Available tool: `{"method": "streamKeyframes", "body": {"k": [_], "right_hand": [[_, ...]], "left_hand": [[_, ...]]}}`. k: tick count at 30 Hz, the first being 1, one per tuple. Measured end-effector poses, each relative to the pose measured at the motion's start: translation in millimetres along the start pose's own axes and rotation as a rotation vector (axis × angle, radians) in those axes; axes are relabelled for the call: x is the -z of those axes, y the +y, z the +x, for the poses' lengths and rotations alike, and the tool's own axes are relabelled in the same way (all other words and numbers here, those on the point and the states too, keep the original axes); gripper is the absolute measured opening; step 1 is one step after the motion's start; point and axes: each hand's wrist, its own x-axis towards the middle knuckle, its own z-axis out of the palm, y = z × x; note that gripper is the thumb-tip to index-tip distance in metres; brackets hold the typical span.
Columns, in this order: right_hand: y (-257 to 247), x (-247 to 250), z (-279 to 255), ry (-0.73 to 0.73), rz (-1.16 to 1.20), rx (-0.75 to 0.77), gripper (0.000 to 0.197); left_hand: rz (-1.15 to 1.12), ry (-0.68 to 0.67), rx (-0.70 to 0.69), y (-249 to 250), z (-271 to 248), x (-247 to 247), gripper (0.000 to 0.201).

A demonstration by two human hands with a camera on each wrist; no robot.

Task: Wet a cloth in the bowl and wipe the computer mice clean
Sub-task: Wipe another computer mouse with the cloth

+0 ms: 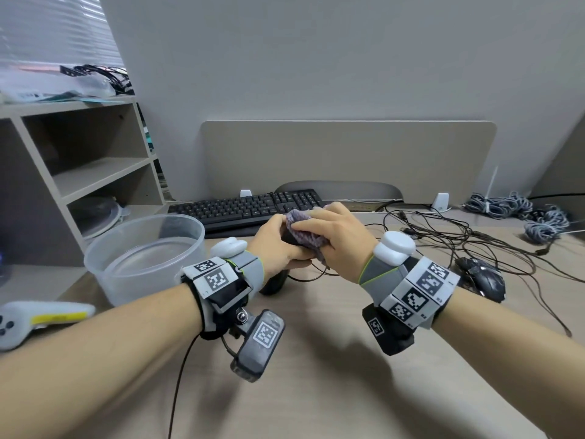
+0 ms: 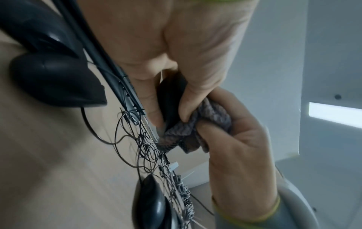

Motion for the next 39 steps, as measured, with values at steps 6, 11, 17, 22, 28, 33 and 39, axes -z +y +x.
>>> {"method": "streamKeyframes", "body": {"k": [6,11,17,22,28,33,39], "right_hand": [[0,6,-5,-0.063,-0.003,-0.094,0.043],[-6,7,-2,-0.079,-0.053,-0.16,0.036],[10,10,-4,-0.163,-0.096,-0.236,0.04],[-12,-2,-1,-0.119,-0.082,-0.078,0.029],[8,6,-8,-0.214,-0.129,-0.264,0.036],[-2,13,-4,-0.118,-0.029,-0.214,0.032],[-10,-1,-5,-0.252,-0.089,-0.203,0.04]], "left_hand": [[0.058,0.025,0.002,-1,2,3,0.054],[0.337,0.089,-0.055,0,3,1,0.065],[0.49,0.124,-0.109,-3,1,4,0.082],[0.504,0.142,-0.128,-3,2,0,0.058],[0.586,0.13,-0.137,-9,5,4,0.089],[0.612,0.135,-0.146,-8,5,4,0.078],[0.633,0.136,-0.132,-9,8,4,0.061]]}}
